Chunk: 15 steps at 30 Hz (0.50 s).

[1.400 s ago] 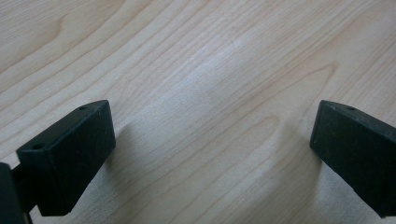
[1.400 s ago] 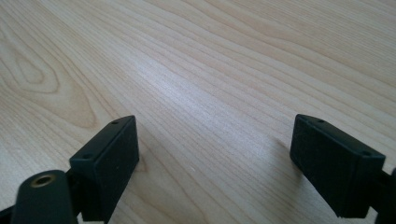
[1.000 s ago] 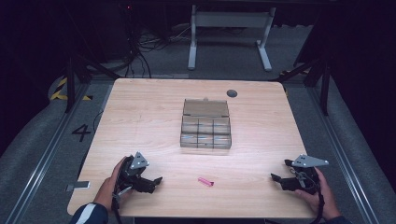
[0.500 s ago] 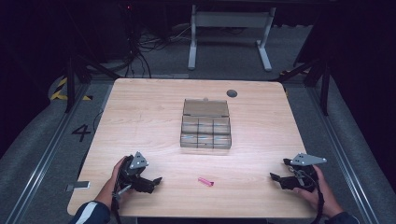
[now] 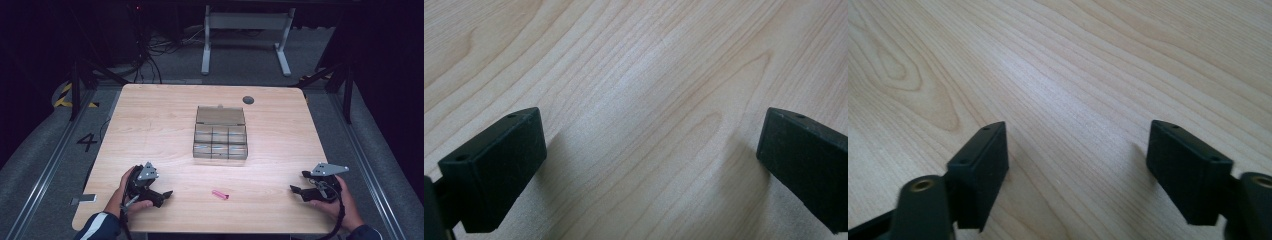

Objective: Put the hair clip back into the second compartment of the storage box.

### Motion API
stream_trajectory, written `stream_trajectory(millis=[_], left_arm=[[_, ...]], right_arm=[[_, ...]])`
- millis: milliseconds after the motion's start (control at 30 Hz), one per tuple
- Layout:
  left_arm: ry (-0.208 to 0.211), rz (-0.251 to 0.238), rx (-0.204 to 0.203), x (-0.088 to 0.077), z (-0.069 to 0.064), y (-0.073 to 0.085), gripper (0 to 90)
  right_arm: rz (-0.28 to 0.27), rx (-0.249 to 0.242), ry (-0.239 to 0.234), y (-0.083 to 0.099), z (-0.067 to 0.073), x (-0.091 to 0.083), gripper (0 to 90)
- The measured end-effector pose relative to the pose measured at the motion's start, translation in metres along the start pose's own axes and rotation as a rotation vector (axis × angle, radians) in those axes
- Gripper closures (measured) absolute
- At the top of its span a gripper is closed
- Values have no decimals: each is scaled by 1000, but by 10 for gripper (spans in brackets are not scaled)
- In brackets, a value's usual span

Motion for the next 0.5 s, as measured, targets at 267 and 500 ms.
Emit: stream_trajectory(millis=[267,500], left_arm=[[10,-7,13,1,1,-1,1],[14,-4,18,2,1,-2,1]], right_arm=[[-15,-47,-61,-16,16,4,430],[-36,-101,-119,-45,46,21,496]])
Point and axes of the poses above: each handheld gripper's, and its own axes: x roughly forward along the jaws, y roughly out of its underside, z roughly to its left, the point moved 8 cm from there along x, roughly forward along the jaws, and after that the axes turned 15 degrees about -y, right-handed, at the moved point
